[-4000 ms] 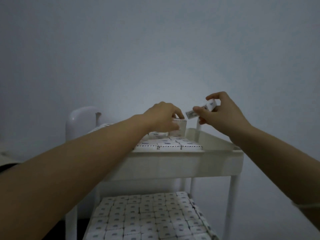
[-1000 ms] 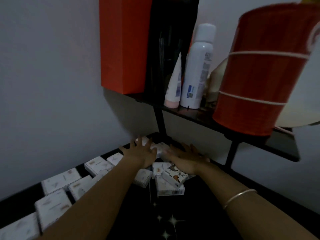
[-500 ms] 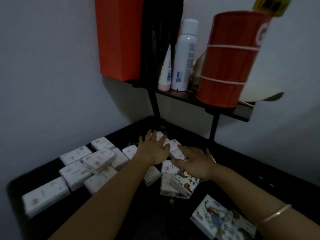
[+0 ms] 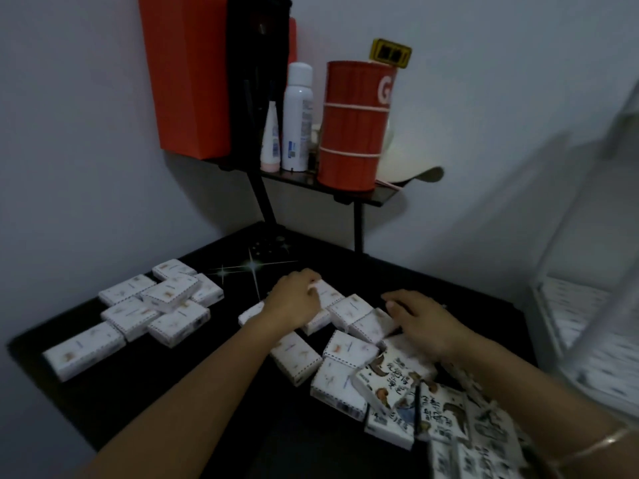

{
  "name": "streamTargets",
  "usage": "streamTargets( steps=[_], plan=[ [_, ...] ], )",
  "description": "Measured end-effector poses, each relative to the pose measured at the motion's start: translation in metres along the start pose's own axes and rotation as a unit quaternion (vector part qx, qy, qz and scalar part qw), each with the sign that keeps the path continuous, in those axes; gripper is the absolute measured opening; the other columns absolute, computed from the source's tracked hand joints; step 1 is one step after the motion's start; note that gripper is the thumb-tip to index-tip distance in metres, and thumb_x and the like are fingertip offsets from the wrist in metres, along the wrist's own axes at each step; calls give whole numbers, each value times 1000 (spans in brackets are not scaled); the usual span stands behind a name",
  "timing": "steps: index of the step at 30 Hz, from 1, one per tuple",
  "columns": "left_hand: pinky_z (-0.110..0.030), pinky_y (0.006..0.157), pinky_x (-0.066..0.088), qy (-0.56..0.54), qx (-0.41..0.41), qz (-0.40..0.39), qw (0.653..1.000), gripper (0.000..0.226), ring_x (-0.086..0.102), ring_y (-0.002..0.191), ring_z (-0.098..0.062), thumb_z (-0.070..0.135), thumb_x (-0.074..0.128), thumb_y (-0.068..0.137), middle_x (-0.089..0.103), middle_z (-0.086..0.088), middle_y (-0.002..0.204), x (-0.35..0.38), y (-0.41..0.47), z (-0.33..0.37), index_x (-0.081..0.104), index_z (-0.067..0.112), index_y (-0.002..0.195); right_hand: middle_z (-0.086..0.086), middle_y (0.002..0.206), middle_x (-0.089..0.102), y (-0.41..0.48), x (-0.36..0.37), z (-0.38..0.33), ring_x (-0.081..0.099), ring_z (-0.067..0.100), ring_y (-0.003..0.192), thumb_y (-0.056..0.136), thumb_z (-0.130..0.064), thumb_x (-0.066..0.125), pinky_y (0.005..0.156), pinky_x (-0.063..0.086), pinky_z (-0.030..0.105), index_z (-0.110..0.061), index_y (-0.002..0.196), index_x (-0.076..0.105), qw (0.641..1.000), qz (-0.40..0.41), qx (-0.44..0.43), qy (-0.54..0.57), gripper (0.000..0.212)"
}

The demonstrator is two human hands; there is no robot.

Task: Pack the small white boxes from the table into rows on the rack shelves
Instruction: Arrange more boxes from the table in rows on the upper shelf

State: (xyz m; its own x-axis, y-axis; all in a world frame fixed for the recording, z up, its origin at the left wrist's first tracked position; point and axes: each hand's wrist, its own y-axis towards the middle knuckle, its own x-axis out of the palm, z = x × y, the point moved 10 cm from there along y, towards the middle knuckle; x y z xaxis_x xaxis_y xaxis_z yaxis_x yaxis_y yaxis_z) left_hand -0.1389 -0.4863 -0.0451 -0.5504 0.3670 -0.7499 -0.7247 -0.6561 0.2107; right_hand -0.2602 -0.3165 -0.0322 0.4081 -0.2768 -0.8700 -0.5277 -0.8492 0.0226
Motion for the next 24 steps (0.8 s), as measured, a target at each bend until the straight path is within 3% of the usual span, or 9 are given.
streamTargets(
  steps=[3,5,8,11,13,15,18,21,24],
  plan=[
    [-34,94,44,107,13,56,993,48,47,118,-24,5,44,92,50,-10,132,-20,-4,-4,45,16,139,12,131,55,-8,-36,26,50,27,121,99,-10,43,100,39,30,-15,130,58,993,97,18,-70,35],
    [-34,94,44,135,36,52,989,54,47,117,-24,2,45,90,49,-9,131,-21,0,-1,42,17,142,12,133,55,-14,-44,44,51,28,120,97,-5,41,98,41,31,-15,132,57,990,90,26,-109,40],
    [-32,109,35,102,46,-30,993,54,41,130,-22,5,40,96,41,-6,147,-5,14,-1,35,18,148,8,146,47,-22,-34,62,43,26,131,101,-18,37,104,38,30,-18,141,48,986,3,32,-163,41],
    [-31,117,23,77,-9,-144,987,54,29,141,-21,19,38,100,28,-5,157,19,21,-14,24,18,153,5,158,27,-29,-17,71,20,24,145,102,-43,31,115,25,34,-20,153,23,974,-75,57,-204,56],
    [-29,113,27,109,-27,-183,977,51,33,138,-24,24,43,97,36,-7,152,28,23,-18,35,14,147,4,161,18,-31,-9,70,10,23,148,100,-52,33,117,19,34,-22,155,11,969,-105,67,-214,67],
    [-28,107,32,126,-30,-187,974,43,40,131,-24,27,46,95,44,-8,144,28,25,-19,47,15,137,5,160,21,-30,-5,62,18,24,147,99,-48,41,115,24,31,-25,155,11,977,-117,61,-171,68],
    [-22,92,40,78,-51,-178,980,46,51,114,-17,29,57,92,53,-4,133,22,25,-23,47,18,135,5,153,35,-26,-12,51,42,21,134,93,-36,60,100,35,20,-29,153,21,989,-109,55,-83,72],
    [-24,88,46,15,-44,-132,990,54,57,104,-14,24,69,85,58,1,119,8,24,-19,43,19,132,7,146,38,-24,-18,40,46,19,126,85,-25,72,92,36,17,-27,151,26,994,-88,49,-35,81],
    [-19,69,45,-51,-21,-85,995,53,55,87,-11,18,76,79,53,7,98,-8,17,-11,43,21,121,9,137,35,-23,-16,34,45,21,125,81,-20,74,92,36,15,-23,147,35,995,-79,50,-44,78]
  ],
)
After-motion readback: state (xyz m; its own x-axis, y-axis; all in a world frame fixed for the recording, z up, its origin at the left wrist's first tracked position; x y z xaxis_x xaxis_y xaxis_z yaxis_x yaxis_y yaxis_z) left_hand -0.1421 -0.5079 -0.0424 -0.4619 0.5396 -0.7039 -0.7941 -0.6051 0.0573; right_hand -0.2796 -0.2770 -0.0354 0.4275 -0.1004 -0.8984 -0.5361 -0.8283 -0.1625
